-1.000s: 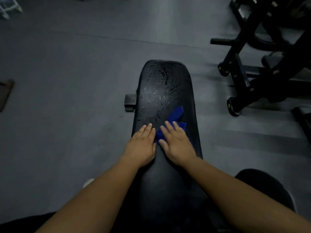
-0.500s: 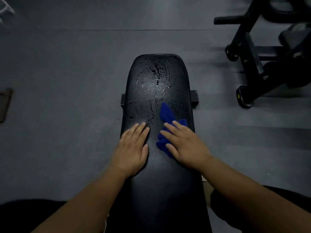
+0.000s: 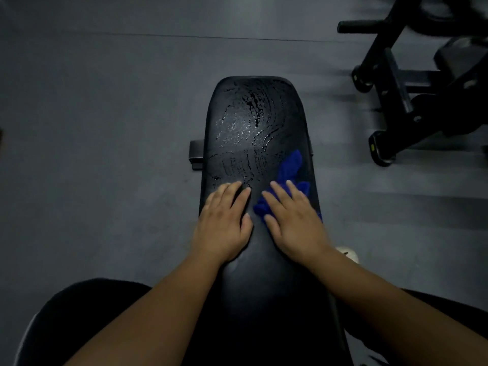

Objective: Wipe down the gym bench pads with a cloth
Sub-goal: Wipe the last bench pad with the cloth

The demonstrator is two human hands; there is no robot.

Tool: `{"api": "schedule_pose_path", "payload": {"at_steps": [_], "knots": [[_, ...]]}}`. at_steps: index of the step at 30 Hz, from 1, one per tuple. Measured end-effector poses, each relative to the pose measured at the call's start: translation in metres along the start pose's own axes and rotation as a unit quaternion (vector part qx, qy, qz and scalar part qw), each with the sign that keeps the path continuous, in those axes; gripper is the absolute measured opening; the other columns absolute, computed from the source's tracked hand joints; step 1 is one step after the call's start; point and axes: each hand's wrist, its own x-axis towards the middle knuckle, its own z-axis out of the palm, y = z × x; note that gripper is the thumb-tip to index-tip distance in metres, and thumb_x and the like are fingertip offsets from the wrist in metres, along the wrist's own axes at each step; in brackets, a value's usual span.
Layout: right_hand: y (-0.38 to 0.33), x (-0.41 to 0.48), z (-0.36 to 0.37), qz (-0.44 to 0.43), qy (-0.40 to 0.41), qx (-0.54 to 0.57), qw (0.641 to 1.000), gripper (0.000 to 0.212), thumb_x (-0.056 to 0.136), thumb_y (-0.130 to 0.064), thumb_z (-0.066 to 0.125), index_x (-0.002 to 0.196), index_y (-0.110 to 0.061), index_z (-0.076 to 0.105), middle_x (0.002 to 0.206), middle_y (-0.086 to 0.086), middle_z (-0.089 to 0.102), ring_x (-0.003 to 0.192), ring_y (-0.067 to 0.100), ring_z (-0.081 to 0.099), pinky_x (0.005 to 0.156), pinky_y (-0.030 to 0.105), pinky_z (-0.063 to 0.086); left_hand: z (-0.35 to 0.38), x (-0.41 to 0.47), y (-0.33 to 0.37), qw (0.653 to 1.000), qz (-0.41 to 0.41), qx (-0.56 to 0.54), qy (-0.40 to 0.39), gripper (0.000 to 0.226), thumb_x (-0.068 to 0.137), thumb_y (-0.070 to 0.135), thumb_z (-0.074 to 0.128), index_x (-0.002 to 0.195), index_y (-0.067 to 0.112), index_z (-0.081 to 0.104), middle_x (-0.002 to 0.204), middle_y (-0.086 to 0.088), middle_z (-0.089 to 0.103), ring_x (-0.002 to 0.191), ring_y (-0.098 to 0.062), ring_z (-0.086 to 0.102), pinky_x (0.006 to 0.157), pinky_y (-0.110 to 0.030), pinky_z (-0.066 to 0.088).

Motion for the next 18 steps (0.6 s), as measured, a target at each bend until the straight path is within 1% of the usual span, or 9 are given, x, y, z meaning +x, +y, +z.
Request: {"api": "schedule_pose_path", "payload": {"at_steps": [2, 4, 7, 8, 9, 12, 15, 16, 18], "knots": [[0.011, -0.004, -0.006, -0.107, -0.036, -0.024, 0.993, 0.057, 0.098, -0.049, 0.034, 0.147, -0.021, 0.046, 0.158, 0.003, 0.036, 0.148, 0.029, 0.027, 0.119, 0.045, 0.025, 0.001, -0.001, -0.001, 1.000, -0.001, -0.006, 0.003, 0.057, 0.092, 0.036, 0.042, 0.145, 0.016, 0.049, 0.151, -0.006, 0.043, 0.141, -0.028, 0.036, 0.116, -0.046, 0.031], [0.030, 0.011, -0.012, -0.134, -0.045, -0.052, 0.989, 0.058, 0.097, -0.051, 0.036, 0.146, -0.021, 0.048, 0.156, 0.005, 0.039, 0.146, 0.030, 0.031, 0.118, 0.046, 0.029, 0.001, -0.003, -0.002, 1.000, 0.002, -0.011, 0.006, 0.058, 0.092, 0.036, 0.042, 0.146, 0.016, 0.048, 0.152, -0.006, 0.042, 0.141, -0.027, 0.035, 0.117, -0.045, 0.029], [0.024, 0.053, -0.012, 0.061, 0.006, -0.006, 0.998, 0.059, 0.095, -0.047, 0.035, 0.145, -0.018, 0.049, 0.154, 0.009, 0.041, 0.145, 0.035, 0.030, 0.117, 0.051, 0.031, 0.002, -0.004, -0.003, 1.000, 0.006, -0.014, 0.010, 0.057, 0.093, 0.036, 0.042, 0.147, 0.016, 0.048, 0.153, -0.006, 0.042, 0.142, -0.028, 0.035, 0.118, -0.045, 0.028], [0.011, 0.063, -0.010, 0.102, 0.017, 0.005, 0.995, 0.059, 0.095, -0.046, 0.036, 0.145, -0.016, 0.049, 0.155, 0.011, 0.040, 0.146, 0.037, 0.028, 0.118, 0.052, 0.028, 0.003, -0.004, -0.004, 1.000, 0.007, -0.015, 0.011, 0.057, 0.093, 0.036, 0.042, 0.147, 0.015, 0.048, 0.153, -0.007, 0.042, 0.142, -0.028, 0.035, 0.117, -0.045, 0.029], [0.000, 0.066, -0.005, 0.101, 0.025, 0.000, 0.995, 0.059, 0.096, -0.044, 0.036, 0.146, -0.015, 0.048, 0.155, 0.012, 0.039, 0.146, 0.038, 0.028, 0.118, 0.053, 0.027, 0.004, -0.004, -0.006, 1.000, 0.009, -0.018, 0.009, 0.057, 0.094, 0.036, 0.043, 0.146, 0.015, 0.048, 0.153, -0.007, 0.042, 0.142, -0.028, 0.035, 0.117, -0.046, 0.029], [-0.012, 0.043, -0.007, -0.033, -0.049, -0.027, 0.998, 0.062, 0.097, -0.047, 0.033, 0.149, -0.014, 0.043, 0.158, 0.010, 0.034, 0.148, 0.036, 0.024, 0.120, 0.051, 0.024, 0.001, -0.006, -0.008, 0.999, 0.014, -0.022, -0.019, 0.054, 0.096, 0.038, 0.042, 0.144, 0.014, 0.049, 0.155, -0.008, 0.040, 0.144, -0.028, 0.034, 0.118, -0.047, 0.031], [0.016, 0.038, -0.033, -0.168, -0.129, -0.079, 0.974, 0.065, 0.097, -0.052, 0.030, 0.151, -0.016, 0.039, 0.159, 0.009, 0.032, 0.148, 0.032, 0.026, 0.120, 0.044, 0.015, -0.004, -0.007, -0.010, 0.999, 0.022, -0.005, -0.045, 0.058, 0.098, 0.042, 0.037, 0.147, 0.014, 0.046, 0.156, -0.009, 0.040, 0.145, -0.027, 0.034, 0.117, -0.046, 0.033], [0.026, 0.047, -0.038, -0.193, -0.130, -0.100, 0.967, 0.064, 0.097, -0.051, 0.030, 0.150, -0.016, 0.041, 0.158, 0.010, 0.035, 0.146, 0.034, 0.030, 0.118, 0.043, 0.016, -0.005, -0.008, -0.011, 0.998, 0.026, -0.001, -0.050, 0.059, 0.098, 0.044, 0.035, 0.148, 0.014, 0.045, 0.157, -0.008, 0.039, 0.145, -0.027, 0.033, 0.117, -0.046, 0.033], [0.037, 0.071, -0.044, -0.129, -0.136, -0.098, 0.977, 0.061, 0.100, -0.048, 0.031, 0.153, -0.019, 0.035, 0.162, 0.010, 0.026, 0.149, 0.034, 0.023, 0.121, 0.040, 0.013, -0.006, -0.008, -0.012, 0.998, 0.026, -0.002, -0.060, 0.061, 0.099, 0.046, 0.032, 0.150, 0.016, 0.043, 0.159, -0.006, 0.037, 0.147, -0.026, 0.031, 0.117, -0.045, 0.033]]}}
